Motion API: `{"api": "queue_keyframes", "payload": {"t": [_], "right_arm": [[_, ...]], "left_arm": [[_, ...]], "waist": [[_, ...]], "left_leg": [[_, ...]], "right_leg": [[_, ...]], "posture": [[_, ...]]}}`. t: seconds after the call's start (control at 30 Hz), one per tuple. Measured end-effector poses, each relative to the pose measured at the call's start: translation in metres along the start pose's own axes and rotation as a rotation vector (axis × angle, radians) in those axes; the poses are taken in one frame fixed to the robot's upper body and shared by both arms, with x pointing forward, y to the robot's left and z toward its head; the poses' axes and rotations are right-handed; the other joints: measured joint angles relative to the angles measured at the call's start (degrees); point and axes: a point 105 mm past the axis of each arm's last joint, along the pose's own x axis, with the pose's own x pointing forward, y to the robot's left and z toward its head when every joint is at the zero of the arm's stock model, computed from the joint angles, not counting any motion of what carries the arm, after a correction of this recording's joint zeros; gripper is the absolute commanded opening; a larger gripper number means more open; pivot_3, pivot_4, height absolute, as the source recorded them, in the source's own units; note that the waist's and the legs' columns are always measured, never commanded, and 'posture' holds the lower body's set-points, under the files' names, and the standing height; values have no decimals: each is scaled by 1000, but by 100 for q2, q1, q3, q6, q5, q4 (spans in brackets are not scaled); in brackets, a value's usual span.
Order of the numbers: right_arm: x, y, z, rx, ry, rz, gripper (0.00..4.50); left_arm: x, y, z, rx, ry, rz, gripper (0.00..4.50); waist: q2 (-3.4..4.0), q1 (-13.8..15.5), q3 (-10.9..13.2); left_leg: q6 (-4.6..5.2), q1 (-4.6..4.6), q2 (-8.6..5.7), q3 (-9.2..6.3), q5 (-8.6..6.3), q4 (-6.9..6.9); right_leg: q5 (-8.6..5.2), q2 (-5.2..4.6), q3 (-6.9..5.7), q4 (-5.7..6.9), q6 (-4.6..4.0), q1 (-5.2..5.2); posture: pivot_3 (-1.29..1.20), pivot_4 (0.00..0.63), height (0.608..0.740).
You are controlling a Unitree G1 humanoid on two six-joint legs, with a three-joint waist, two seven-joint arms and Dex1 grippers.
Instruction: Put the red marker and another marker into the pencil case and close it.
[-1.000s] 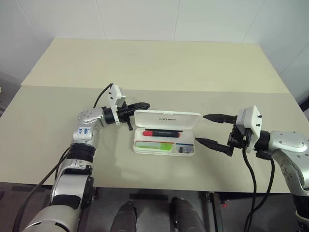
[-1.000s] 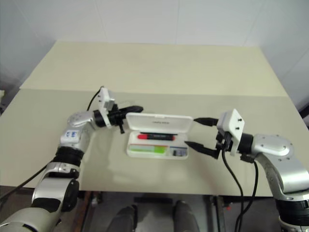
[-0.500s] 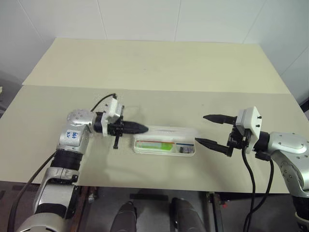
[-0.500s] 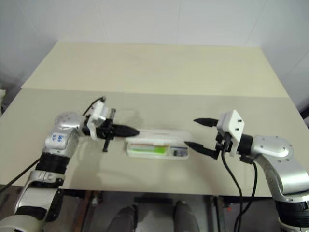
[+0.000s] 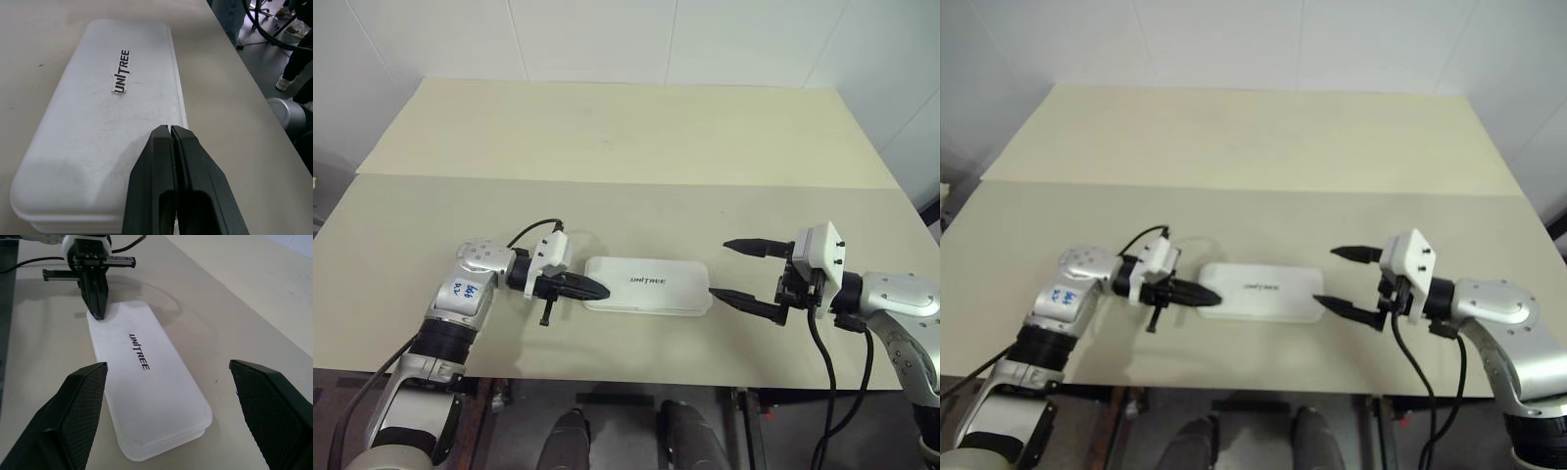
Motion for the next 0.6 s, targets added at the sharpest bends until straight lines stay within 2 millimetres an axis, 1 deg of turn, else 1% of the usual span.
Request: {"api": "queue_keyframes", "payload": {"t": [0.1, 0.3, 0.43, 0.6], "right_arm": [[1, 1, 2, -5, -3, 3, 4216], [2, 2, 5, -14, -7, -5, 4216], [4, 3, 6, -13, -15, -10, 4216], [6, 3, 6, -8, -29, -19, 4216]], "left_arm": [[1, 2, 0, 11, 7, 16, 15], [8, 8, 1, 11, 17, 45, 15], [22, 15, 5, -2, 32, 46, 15], [27, 14, 5, -22, 61, 34, 15]], "waist": [[0, 2, -1], [0, 14, -2], [0, 23, -3], [1, 5, -6]], "left_leg": [[0, 3, 0, 0, 0, 0], [3, 20, 0, 0, 3, 4], [14, 25, -1, -1, 10, 6], [17, 28, 0, 0, 12, 6]], "right_leg": [[0, 0, 0, 0, 0, 3], [-1, 0, 0, -9, -2, 30], [-13, 0, 0, -56, -54, 61], [-5, -1, 0, -79, -59, 73]], "posture": [[0, 150, 740], [0, 150, 740], [0, 150, 740], [0, 150, 740]]}}
